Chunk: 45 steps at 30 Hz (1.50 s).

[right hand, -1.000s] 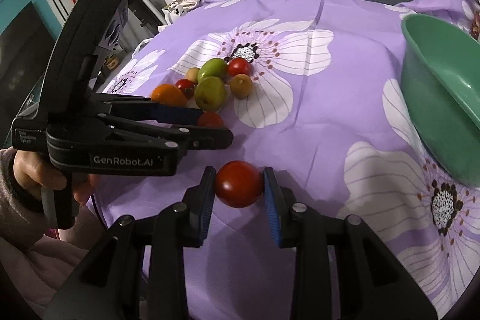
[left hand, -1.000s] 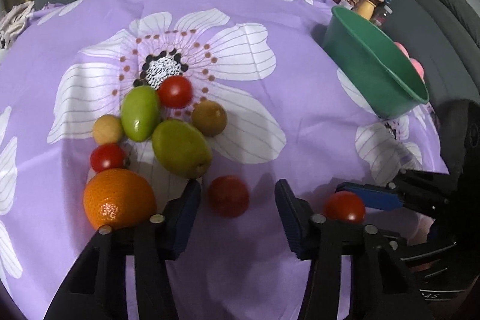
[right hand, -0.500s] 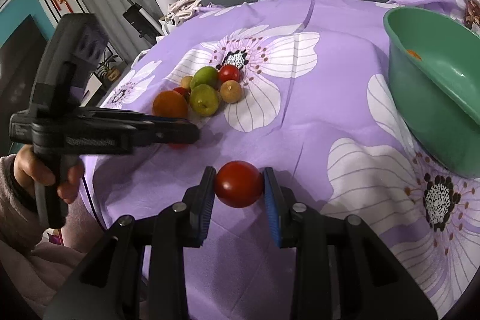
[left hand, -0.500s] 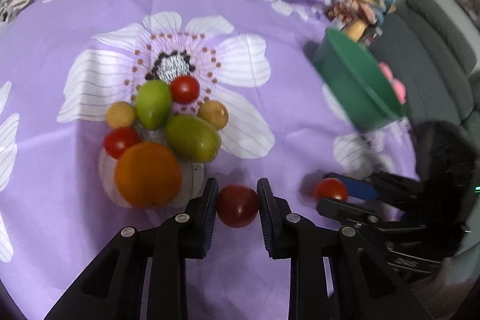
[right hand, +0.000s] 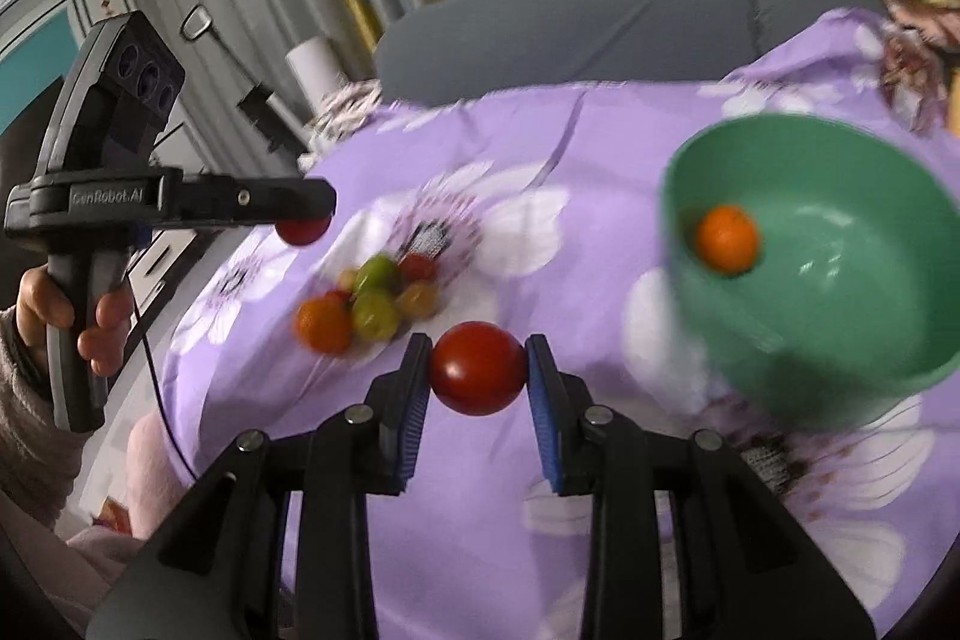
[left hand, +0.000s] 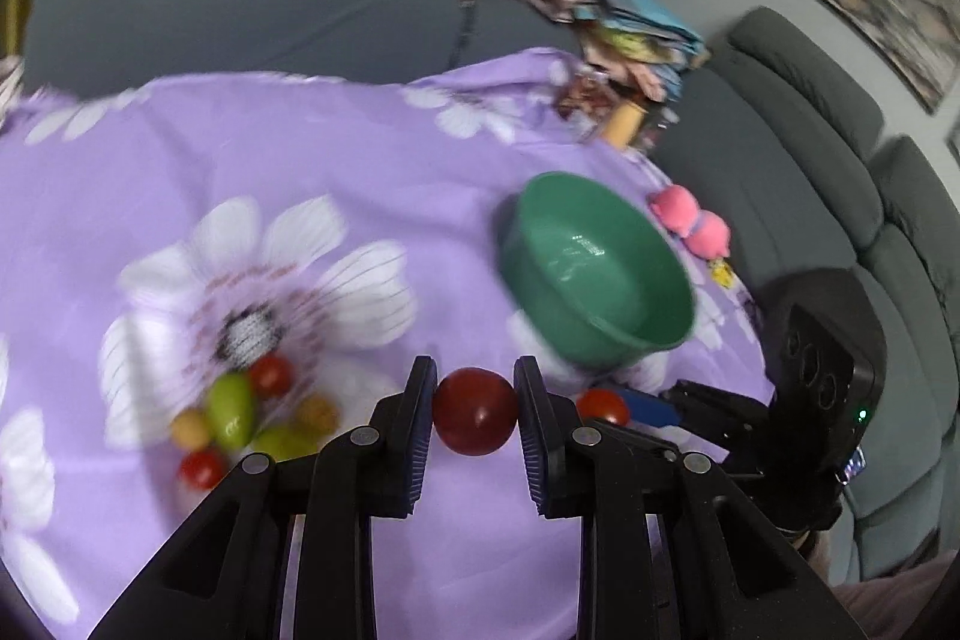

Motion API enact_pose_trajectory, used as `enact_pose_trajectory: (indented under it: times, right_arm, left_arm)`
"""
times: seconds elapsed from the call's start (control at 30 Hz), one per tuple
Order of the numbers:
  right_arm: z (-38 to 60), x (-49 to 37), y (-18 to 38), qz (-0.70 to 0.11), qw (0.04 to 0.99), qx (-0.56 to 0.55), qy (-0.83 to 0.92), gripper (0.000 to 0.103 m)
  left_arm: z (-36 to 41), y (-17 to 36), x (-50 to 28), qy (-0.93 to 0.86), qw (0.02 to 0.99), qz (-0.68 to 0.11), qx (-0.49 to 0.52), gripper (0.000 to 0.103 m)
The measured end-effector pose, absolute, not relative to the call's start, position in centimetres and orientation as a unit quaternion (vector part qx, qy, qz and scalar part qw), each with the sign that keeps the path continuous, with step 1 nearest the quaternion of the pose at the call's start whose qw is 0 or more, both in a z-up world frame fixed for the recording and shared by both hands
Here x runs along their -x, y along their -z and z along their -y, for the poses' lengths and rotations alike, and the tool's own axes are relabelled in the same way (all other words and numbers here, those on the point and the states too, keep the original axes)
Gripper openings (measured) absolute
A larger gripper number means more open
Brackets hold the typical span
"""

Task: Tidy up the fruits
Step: 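Carry both tomatoes over the green bowl and open both grippers to drop them, then withdraw both open grippers from the bowl back toward the fruit cluster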

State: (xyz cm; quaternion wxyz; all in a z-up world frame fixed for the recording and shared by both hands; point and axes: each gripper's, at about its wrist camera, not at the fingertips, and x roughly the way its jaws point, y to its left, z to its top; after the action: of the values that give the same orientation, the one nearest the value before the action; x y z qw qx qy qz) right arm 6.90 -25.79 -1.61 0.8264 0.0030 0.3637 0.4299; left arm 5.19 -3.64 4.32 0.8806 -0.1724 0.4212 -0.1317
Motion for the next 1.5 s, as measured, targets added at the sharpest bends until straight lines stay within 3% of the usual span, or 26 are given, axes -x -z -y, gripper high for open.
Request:
enact_pose_trajectory:
  times: [0.53, 0.93, 1.07, 1.5]
  right_arm:
    - [33.3, -13.3, 0.3, -0.33, 0.892, -0.039, -0.307, 0.032]
    - [34.6, -13.5, 1.6, -0.346, 0.892, -0.043, -0.288, 0.036]
    - [35.4, -12.7, 1.0, -0.338, 0.898, -0.044, -0.28, 0.041]
    - [34.2, -9.5, 0.5, -0.342, 0.889, -0.032, -0.302, 0.045]
  left_arm:
    - [13.1, -2.8, -15.3, 0.239, 0.854, -0.438, 0.144, 0.026]
    - [14.0, -1.1, -15.6, 0.241, 0.842, -0.462, 0.144, 0.026]
    - [12.5, -2.0, -14.5, 0.23, 0.849, -0.449, 0.158, 0.062]
    - [2.8, -4.0, -6.3, 0.095, 0.89, -0.414, 0.165, 0.073]
